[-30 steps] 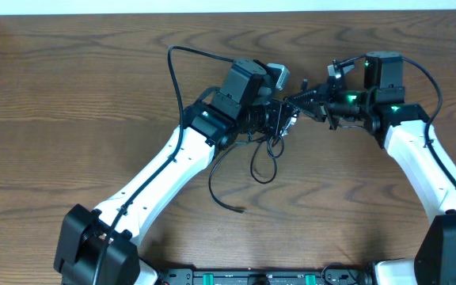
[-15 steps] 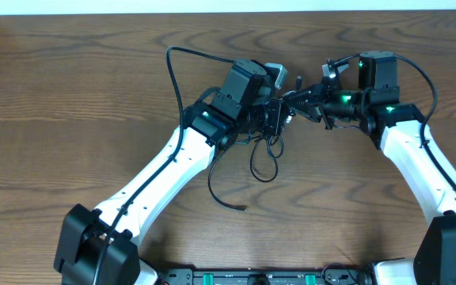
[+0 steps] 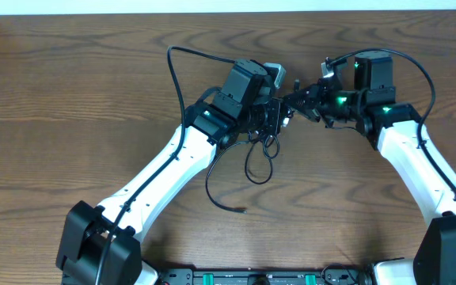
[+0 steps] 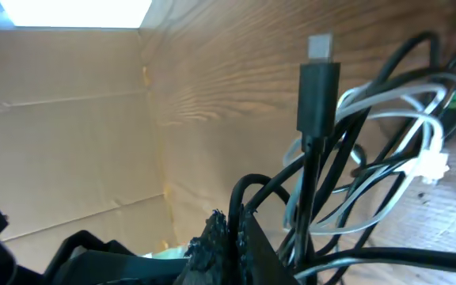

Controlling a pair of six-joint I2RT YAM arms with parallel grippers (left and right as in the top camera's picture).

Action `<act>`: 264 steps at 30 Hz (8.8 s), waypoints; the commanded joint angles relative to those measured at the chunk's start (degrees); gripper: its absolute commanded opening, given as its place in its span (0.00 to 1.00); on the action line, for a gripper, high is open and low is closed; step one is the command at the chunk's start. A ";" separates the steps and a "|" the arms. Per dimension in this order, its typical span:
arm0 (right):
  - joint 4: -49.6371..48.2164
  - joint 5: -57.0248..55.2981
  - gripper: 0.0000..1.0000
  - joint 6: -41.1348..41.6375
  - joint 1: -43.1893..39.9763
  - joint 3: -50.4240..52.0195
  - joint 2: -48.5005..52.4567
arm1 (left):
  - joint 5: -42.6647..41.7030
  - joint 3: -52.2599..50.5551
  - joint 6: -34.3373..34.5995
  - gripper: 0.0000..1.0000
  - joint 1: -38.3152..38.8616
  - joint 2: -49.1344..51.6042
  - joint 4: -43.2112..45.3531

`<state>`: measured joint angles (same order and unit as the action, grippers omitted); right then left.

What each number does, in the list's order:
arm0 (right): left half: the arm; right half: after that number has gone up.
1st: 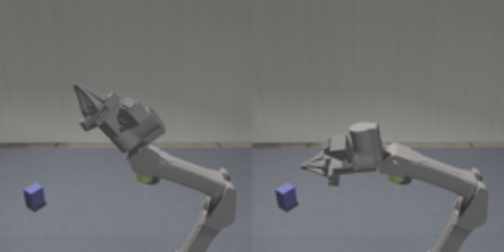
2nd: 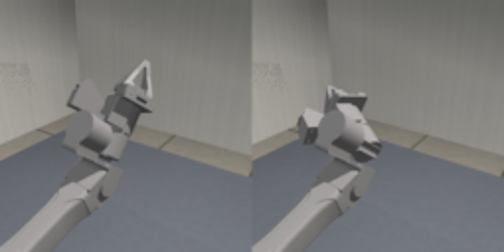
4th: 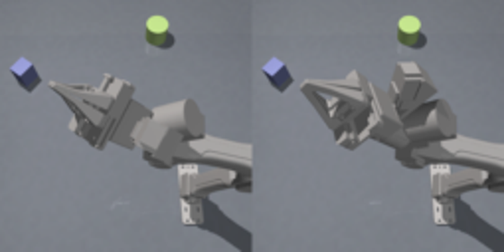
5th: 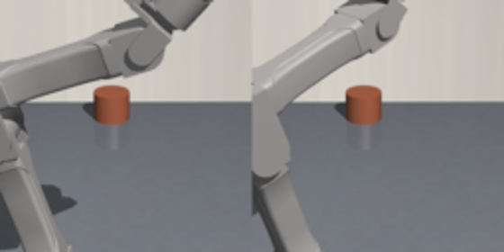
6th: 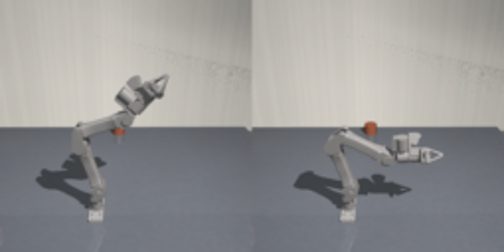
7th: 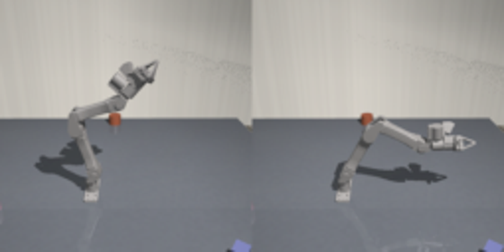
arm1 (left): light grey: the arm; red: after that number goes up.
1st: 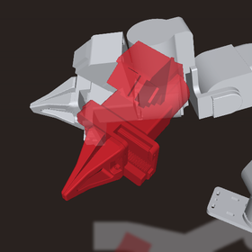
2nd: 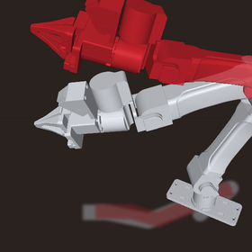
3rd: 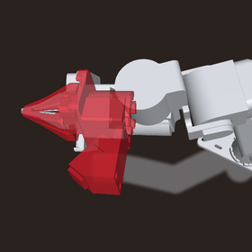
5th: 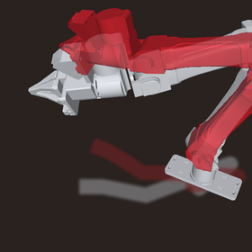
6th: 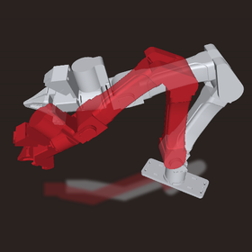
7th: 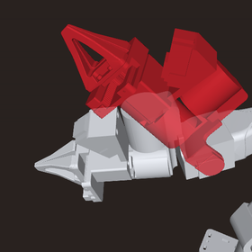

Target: Untangle cables

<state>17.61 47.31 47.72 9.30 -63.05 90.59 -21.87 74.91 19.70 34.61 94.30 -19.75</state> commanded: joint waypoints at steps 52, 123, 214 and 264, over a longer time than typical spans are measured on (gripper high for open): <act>8.79 -1.92 0.40 -28.65 3.34 0.11 -0.90 | 5.95 1.07 1.51 0.08 -1.05 0.02 2.91; 10.56 9.18 0.01 -51.56 -5.51 0.11 -1.09 | 12.55 1.07 2.32 0.93 -1.60 0.00 1.86; 12.74 15.91 0.01 -73.44 -6.62 0.11 -1.07 | -9.16 1.07 -21.94 0.99 -4.68 0.00 -0.55; 14.58 19.08 0.01 -73.77 -6.32 0.11 -1.07 | -7.43 1.07 -21.97 0.99 -4.68 0.37 -0.02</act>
<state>32.12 61.47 -25.96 2.48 -62.92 90.56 -31.11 74.91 -2.76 30.06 94.32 -19.92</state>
